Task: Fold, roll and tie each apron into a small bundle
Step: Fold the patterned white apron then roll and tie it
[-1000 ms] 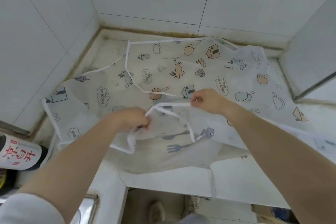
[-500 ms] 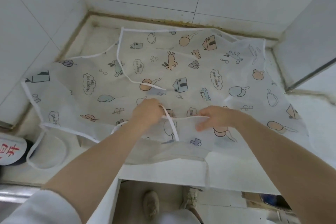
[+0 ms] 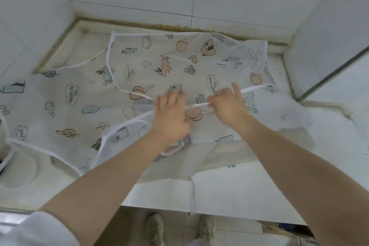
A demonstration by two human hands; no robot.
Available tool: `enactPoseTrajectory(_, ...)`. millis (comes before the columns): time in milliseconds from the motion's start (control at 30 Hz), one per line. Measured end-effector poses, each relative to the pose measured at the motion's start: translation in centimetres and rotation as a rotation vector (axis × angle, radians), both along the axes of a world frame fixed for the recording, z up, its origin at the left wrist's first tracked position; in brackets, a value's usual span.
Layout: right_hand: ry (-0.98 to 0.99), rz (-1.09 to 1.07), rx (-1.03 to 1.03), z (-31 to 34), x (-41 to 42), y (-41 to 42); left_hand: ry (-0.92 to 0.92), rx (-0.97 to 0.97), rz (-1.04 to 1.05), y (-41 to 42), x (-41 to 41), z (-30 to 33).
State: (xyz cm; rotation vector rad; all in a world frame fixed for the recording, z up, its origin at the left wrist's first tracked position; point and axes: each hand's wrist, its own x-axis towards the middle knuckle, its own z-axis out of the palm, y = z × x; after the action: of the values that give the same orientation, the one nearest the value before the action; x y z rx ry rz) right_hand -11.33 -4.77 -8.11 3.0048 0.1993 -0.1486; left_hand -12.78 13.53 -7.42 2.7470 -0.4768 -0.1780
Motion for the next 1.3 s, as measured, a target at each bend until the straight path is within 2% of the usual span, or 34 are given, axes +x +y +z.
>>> enactPoseTrajectory(67, -0.056, 0.018, 0.137, 0.2, -0.3, -0.4, 0.029, -0.016, -0.055, -4.3, -0.4, -0.8)
enactPoseTrajectory(133, -0.079, 0.036, 0.249, 0.2, -0.8, -1.3, 0.145, -0.020, 0.020, -7.3, -0.2, -2.2)
enactPoseTrajectory(233, -0.074, -0.010, 0.271, -0.5, -2.3, -5.5, 0.243, 0.091, 0.095, -9.9, 0.3, -4.4)
enactPoseTrajectory(333, -0.004, -0.233, 0.189, -1.9, -4.4, -11.8, 0.240, 0.189, 0.117, -10.6, 0.0, -6.2)
enactPoseTrajectory(433, 0.027, -0.528, 0.171, -3.1, -6.6, -18.1, 0.204, 0.132, 0.202, -11.6, -0.4, -6.7)
enactPoseTrajectory(500, 0.049, -0.672, 0.253, -3.6, -7.6, -20.4, 0.152, 0.069, 0.145, -12.2, -0.6, -6.5)
enactPoseTrajectory(567, 0.063, -0.750, 0.388, -3.8, -8.4, -21.9, 0.169, 0.013, -0.019, -14.0, -1.4, -5.9)
enactPoseTrajectory(633, 0.079, -0.754, 0.453, -3.8, -8.6, -22.3, 0.230, 0.022, -0.196, -15.8, -2.4, -5.6)
enactPoseTrajectory(700, 0.067, -0.715, 0.486, -3.8, -8.6, -22.9, 0.301, 0.105, -0.281, -18.1, -3.3, -5.7)
enactPoseTrajectory(833, -0.041, -0.557, 0.769, -2.6, -8.3, -23.5, 0.297, 0.216, -0.256, -19.9, -3.5, -6.1)
enactPoseTrajectory(900, -0.079, -0.555, 0.974, -1.2, -8.0, -23.9, 0.297, 0.163, -0.265, -19.8, -3.1, -5.8)
enactPoseTrajectory(967, -0.076, -0.630, 1.217, -0.2, -7.6, -24.9, 0.318, -0.031, -0.166, -19.0, -2.3, -5.3)
enactPoseTrajectory(1033, -0.009, -0.752, 1.383, 0.2, -7.5, -26.1, 0.317, -0.162, 0.021, -18.1, -1.2, -5.0)
enactPoseTrajectory(1133, 0.155, -0.751, 1.500, -0.6, -8.4, -27.5, 0.276, -0.200, 0.229, -17.0, 0.1, -5.3)
enactPoseTrajectory(1300, 0.328, -0.639, 1.495, -2.4, -9.5, -27.6, 0.194, -0.178, 0.289, -17.8, 0.9, -5.4)
